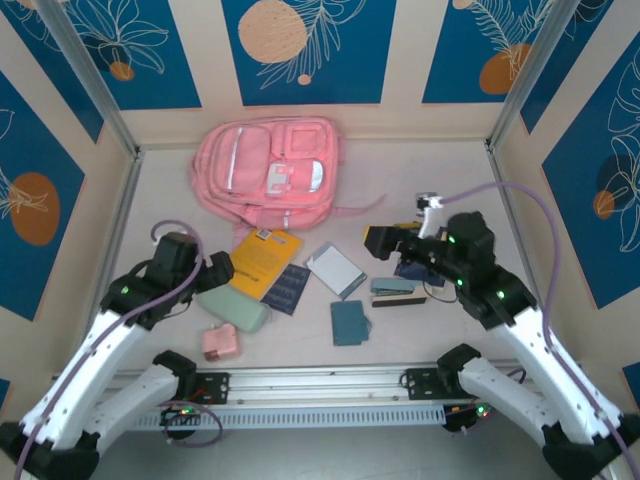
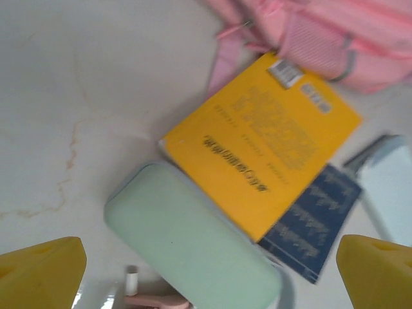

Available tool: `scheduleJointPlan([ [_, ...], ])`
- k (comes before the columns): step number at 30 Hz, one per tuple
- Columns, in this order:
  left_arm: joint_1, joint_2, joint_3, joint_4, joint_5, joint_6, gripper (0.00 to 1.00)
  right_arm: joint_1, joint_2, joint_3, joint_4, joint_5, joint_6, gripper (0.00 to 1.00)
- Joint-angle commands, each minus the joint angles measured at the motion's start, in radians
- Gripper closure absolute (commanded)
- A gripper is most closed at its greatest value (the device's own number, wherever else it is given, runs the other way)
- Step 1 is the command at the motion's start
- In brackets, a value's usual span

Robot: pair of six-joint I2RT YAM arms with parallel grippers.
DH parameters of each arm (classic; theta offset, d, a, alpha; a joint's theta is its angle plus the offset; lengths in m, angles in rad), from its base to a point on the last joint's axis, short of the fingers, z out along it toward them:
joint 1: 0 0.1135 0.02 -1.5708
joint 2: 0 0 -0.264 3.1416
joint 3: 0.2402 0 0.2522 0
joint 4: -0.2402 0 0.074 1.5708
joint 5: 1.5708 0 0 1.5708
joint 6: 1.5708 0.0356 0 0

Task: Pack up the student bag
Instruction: Pick up the student bag at the top-center of the table.

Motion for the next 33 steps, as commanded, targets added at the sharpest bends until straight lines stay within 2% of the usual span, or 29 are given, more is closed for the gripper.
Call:
scheduleJointPlan([
  [1, 0.011, 0.129, 0.051, -0.009, -0.024, -0.008, 0.0, 0.093, 0.141, 0.06, -0.259, 0.061, 0.024, 0.01],
  [3, 0.014, 0.2, 0.088, 0.024, -0.023, -0.013, 0.0, 0.131, 0.209, 0.077, -0.282, 0.121, 0.026, 0.01],
  [6, 0.028, 0.299, 0.164, 0.089, -0.021, -0.004, 0.0, 0.115, 0.273, 0.063, -0.251, 0.095, 0.08, 0.01],
  [9, 0.096, 0.393, 0.24, 0.142, -0.015, -0.013, 0.0, 0.111, 0.244, 0.006, -0.148, 0.044, 0.093, 0.01],
  [12, 0.216, 0.476, 0.286, 0.2, 0.083, -0.067, 0.0, 0.072, 0.2, -0.054, -0.086, 0.051, 0.147, 0.01],
  [14, 0.261, 0.519, 0.283, 0.27, 0.105, -0.114, 0.0, 0.011, 0.181, -0.09, -0.065, 0.025, 0.183, 0.01],
  [17, 0.336, 0.604, 0.262, 0.414, 0.177, -0.169, 0.0, -0.107, 0.154, -0.162, 0.021, -0.114, 0.254, 0.01],
  [20, 0.409, 0.707, 0.251, 0.601, 0.311, -0.201, 0.0, -0.198, 0.138, -0.238, 0.148, -0.274, 0.317, 0.01],
  [22, 0.434, 0.79, 0.292, 0.651, 0.363, -0.19, 0.0, -0.225, 0.141, -0.256, 0.166, -0.307, 0.335, 0.01],
  [27, 0.471, 0.99, 0.405, 0.653, 0.472, -0.153, 0.0, -0.258, 0.149, -0.279, 0.162, -0.332, 0.339, 0.01],
  [32, 0.48, 1.108, 0.408, 0.813, 0.605, -0.155, 0.01, -0.273, 0.19, -0.301, 0.206, -0.37, 0.334, 0.01],
  [33, 0.479, 1.13, 0.412, 0.848, 0.638, -0.161, 0.05, -0.275, 0.203, -0.298, 0.217, -0.379, 0.335, 0.0],
])
